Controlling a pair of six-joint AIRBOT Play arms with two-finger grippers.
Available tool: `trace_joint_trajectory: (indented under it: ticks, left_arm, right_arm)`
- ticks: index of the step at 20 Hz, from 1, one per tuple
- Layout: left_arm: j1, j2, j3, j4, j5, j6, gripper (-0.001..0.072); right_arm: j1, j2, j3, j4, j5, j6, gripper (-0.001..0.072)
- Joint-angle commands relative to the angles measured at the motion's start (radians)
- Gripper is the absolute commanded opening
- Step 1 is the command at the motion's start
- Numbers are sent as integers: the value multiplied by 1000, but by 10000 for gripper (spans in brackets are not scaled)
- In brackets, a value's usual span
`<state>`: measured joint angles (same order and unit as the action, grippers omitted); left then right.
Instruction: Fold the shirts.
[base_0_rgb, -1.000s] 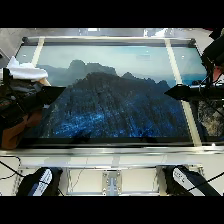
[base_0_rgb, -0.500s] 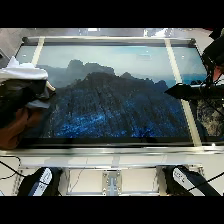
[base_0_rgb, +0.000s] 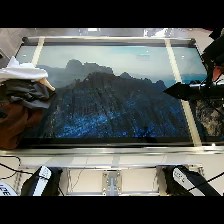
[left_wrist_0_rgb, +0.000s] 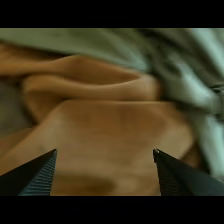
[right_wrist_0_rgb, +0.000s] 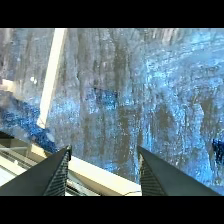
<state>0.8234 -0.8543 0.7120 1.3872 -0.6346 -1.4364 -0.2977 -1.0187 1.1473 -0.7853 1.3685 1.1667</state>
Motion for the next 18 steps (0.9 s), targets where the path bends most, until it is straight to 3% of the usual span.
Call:
trace_joint_trajectory:
  ticks: [1, 6, 8, 12, 18]
  left_arm:
    - [73, -73, 21, 124, -49, -68, 694]
    - [76, -157, 188, 151, -93, -67, 694]
    - [76, -230, 277, 176, -262, -64, 693]
    - [65, -386, 381, 172, -533, 51, 692]
    - [55, -436, 401, 172, -510, 167, 679]
  right_arm:
    - [-1, 0, 0, 15, 2, 0, 453]
    - [-1, 0, 0, 14, 1, 0, 454]
    - [-1, 0, 0, 14, 0, 0, 454]
    - [-1, 0, 0, 14, -1, 0, 453]
    - [-1, 0, 0, 15, -1, 0, 453]
